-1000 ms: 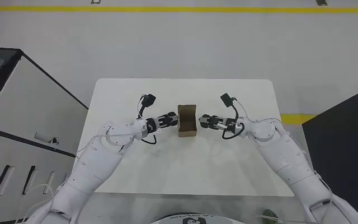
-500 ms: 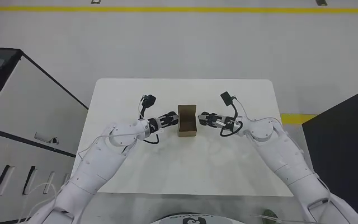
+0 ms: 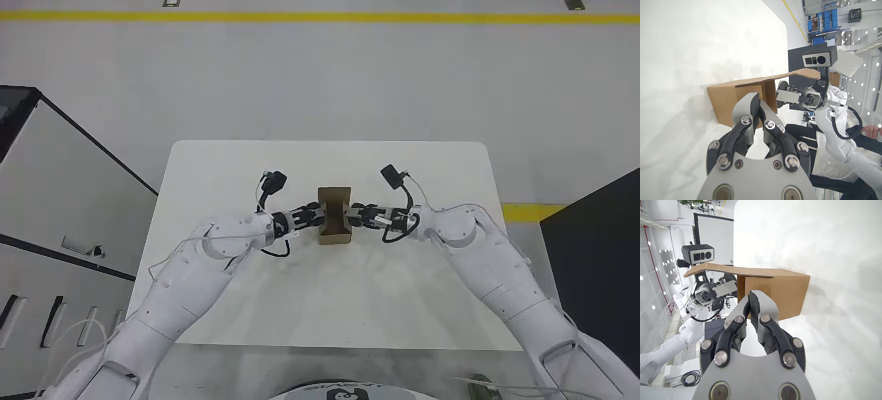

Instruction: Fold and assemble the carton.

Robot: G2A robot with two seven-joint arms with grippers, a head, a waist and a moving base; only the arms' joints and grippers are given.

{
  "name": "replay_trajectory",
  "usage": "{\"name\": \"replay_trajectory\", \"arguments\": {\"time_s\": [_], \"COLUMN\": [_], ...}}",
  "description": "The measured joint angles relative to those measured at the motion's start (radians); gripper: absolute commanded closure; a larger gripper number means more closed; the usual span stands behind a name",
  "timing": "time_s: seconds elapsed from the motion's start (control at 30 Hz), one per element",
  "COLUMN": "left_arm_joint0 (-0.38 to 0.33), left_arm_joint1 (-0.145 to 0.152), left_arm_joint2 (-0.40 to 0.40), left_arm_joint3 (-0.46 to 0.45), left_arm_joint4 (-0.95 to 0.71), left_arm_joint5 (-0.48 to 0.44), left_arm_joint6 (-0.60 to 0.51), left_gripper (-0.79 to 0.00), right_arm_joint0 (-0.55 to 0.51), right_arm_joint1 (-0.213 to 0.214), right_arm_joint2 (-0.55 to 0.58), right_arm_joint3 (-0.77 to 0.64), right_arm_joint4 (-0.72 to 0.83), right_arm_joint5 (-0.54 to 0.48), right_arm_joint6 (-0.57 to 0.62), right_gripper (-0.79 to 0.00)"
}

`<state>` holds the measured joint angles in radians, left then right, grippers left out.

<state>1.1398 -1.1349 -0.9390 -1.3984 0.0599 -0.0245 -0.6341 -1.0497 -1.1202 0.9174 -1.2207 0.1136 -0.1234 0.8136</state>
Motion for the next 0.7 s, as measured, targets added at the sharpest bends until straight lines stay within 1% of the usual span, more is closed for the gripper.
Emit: {"name": "replay_trajectory", "arguments": {"time_s": [0.7], "left_arm_joint0": [-0.04], "left_arm_joint1": [-0.023], "left_arm_joint2": [0.023], "left_arm_joint3": [0.059], "left_arm_joint4": [0.003], "left_arm_joint5": [-0.007], "left_arm_joint6": [-0.016], "left_gripper": [0.0], "right_arm_joint0": [0.043], "right_arm_joint1": [-0.027], "right_arm_joint2": [-0.04], "right_arm_joint3": [0.042], "right_arm_joint4": [-0.041], "right_arm_joint5": [0.029], "right_arm_joint6": [0.002], "right_gripper": [0.0]}}
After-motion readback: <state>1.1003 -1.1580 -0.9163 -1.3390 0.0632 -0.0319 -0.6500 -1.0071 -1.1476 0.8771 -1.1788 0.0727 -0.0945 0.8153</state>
